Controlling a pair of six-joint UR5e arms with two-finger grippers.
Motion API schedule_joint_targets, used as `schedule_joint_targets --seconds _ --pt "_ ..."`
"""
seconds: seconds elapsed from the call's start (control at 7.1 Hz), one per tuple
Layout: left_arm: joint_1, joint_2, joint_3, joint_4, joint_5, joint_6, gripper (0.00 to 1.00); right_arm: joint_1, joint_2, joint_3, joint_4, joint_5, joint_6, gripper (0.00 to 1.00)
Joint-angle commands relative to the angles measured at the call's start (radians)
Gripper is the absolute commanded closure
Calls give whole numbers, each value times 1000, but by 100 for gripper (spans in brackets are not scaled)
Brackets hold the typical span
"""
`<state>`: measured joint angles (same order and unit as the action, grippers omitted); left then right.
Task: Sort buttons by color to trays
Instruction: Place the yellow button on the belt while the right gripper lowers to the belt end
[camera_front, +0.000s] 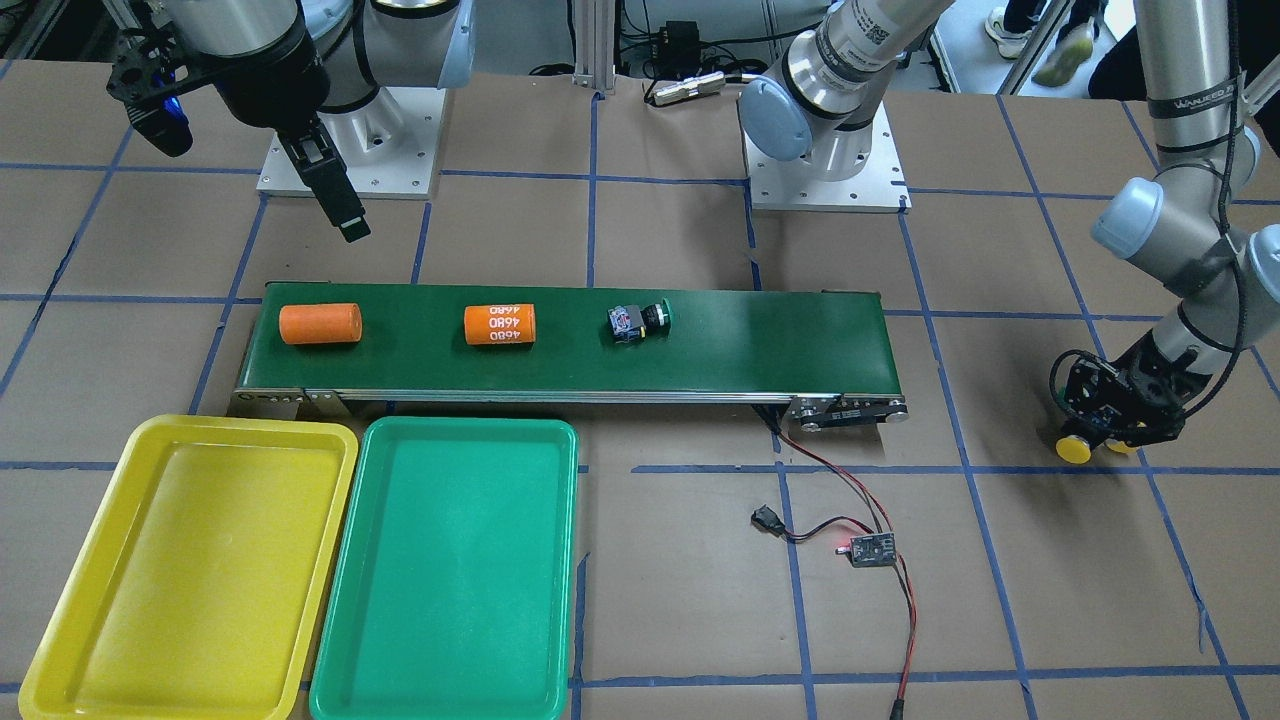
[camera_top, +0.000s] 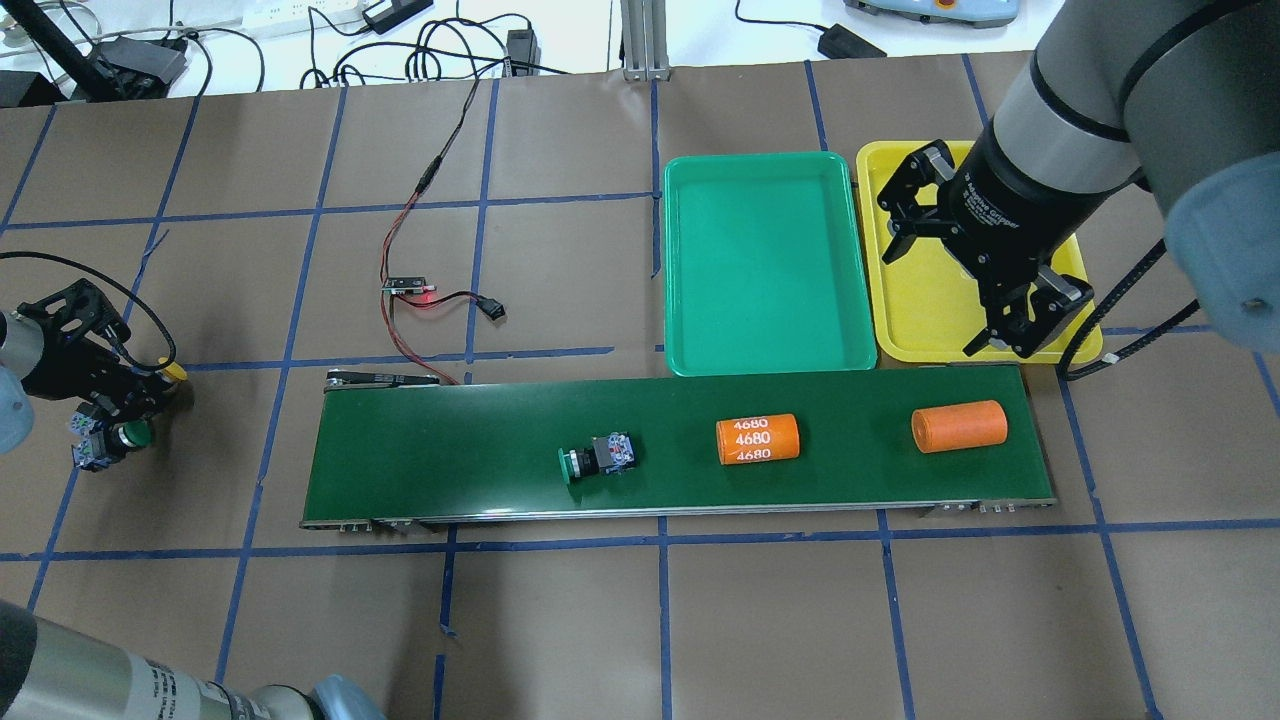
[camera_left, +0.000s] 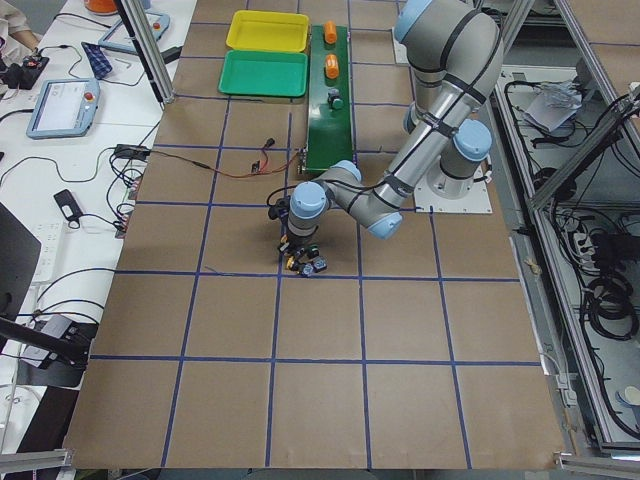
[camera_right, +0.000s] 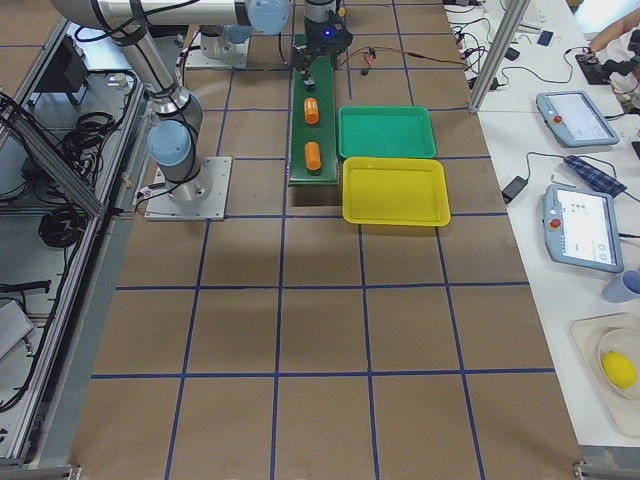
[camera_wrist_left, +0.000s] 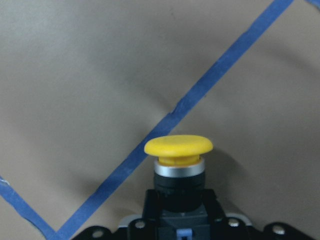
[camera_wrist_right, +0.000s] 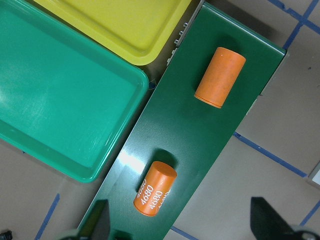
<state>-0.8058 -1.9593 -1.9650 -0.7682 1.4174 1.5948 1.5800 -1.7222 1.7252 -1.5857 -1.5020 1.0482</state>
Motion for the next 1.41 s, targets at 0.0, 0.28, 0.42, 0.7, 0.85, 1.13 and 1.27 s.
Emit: schedule_joint_targets --seconds 0.0,0.28,0.42,0.7,0.85,1.13,1.27 --pt "-125 84 21 -165 2 -1 90 0 1 -1 -13 -6 -7 0" --pt "-264 198 14 -339 0 2 100 -26 4 2 -26 -12 -13 0" --pt "-377 254 0 -376 0 10 100 -28 6 4 -30 -11 -5 0" --pt "-537 330 -61 -376 32 14 100 -26 6 23 -28 -12 68 0" --pt "-594 374 -125 -370 23 16 100 -26 6 51 -34 6 79 0" --pt "-715 419 -198 -320 35 1 100 -28 4 82 -48 8 88 0" --pt "-720 424 -207 -318 35 -7 14 -26 4 91 -54 9 113 0"
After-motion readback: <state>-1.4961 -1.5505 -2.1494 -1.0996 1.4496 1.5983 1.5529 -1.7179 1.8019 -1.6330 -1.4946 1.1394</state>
